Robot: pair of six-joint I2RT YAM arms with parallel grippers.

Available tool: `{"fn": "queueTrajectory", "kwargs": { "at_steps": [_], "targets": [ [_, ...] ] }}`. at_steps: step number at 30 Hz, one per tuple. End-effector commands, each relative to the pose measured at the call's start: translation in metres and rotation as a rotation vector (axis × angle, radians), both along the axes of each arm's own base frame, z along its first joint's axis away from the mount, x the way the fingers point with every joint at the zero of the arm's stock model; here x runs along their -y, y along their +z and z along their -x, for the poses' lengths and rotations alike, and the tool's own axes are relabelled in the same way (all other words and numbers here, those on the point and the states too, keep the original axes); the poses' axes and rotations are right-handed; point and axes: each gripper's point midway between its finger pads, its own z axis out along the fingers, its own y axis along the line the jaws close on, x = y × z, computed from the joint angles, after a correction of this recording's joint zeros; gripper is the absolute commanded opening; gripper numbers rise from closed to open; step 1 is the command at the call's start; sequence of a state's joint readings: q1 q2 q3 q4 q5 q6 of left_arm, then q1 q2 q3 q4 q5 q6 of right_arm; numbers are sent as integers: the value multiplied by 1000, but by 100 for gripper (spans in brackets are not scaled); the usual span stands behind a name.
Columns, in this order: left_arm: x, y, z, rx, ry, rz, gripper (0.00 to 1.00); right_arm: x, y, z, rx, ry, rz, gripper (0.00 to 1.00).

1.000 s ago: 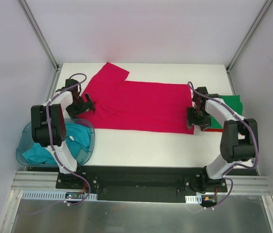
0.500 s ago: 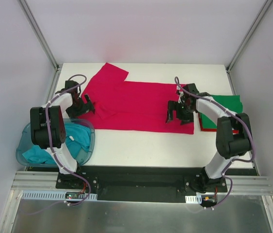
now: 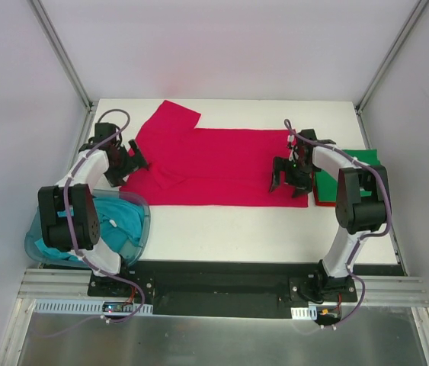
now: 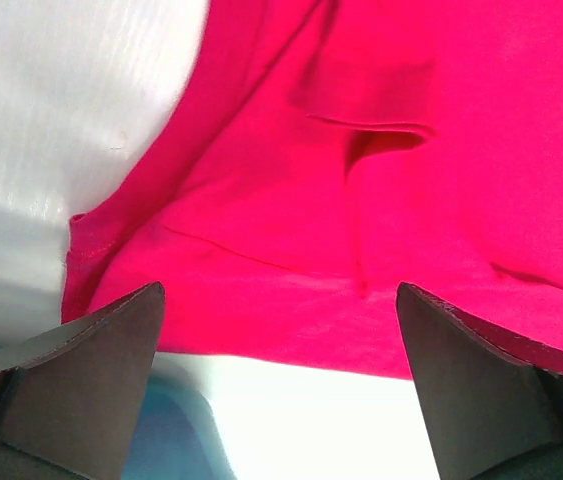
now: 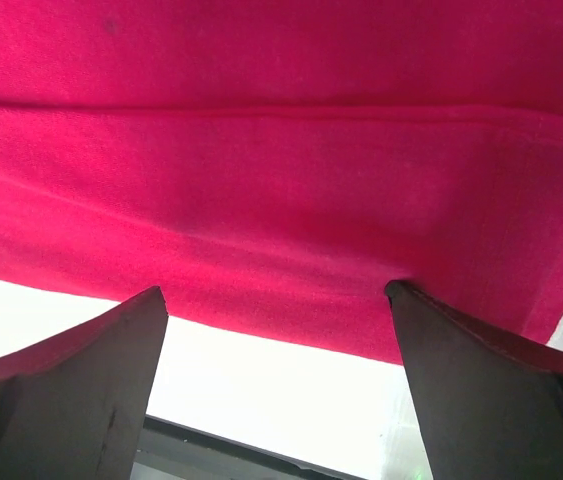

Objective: Fold and stack the t-shirts
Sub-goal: Fold the flattened tshirt in 1/3 of the way

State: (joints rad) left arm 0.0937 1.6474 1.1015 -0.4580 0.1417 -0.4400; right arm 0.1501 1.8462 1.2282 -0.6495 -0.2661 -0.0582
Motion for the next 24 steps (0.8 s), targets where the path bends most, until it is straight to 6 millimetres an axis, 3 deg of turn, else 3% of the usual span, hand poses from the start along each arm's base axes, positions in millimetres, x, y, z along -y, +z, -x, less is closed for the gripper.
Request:
{"fn": "queueTrajectory", "kwargs": {
  "at_steps": [1,3,7,9,12,14,16,20,24],
  "targets": [
    [13,70,-19,189,-6,84,99,17,-1,-9,13,15,75,96],
    [18,81,-23,217,-24,104,99,16,4,-16,40,22,70,96],
    [27,84,-27,220,-41,138,99,17,13,-23,79,20,75,96],
    [42,85,-27,229,-78,169,99,16,14,-25,97,25,70,96],
    [82,83,-27,226,-183,186,99,25,8,-22,79,7,102,96],
    [110,77,-27,207,-237,173,99,32,4,-20,78,-10,112,96],
    [124,68,-28,180,-230,150,99,42,2,-18,69,-37,127,96],
    [133,47,-22,122,-201,118,98,64,-6,-13,49,-96,159,96],
    [132,30,-11,83,-195,73,96,64,-8,-15,50,-103,138,96]
  ]
}}
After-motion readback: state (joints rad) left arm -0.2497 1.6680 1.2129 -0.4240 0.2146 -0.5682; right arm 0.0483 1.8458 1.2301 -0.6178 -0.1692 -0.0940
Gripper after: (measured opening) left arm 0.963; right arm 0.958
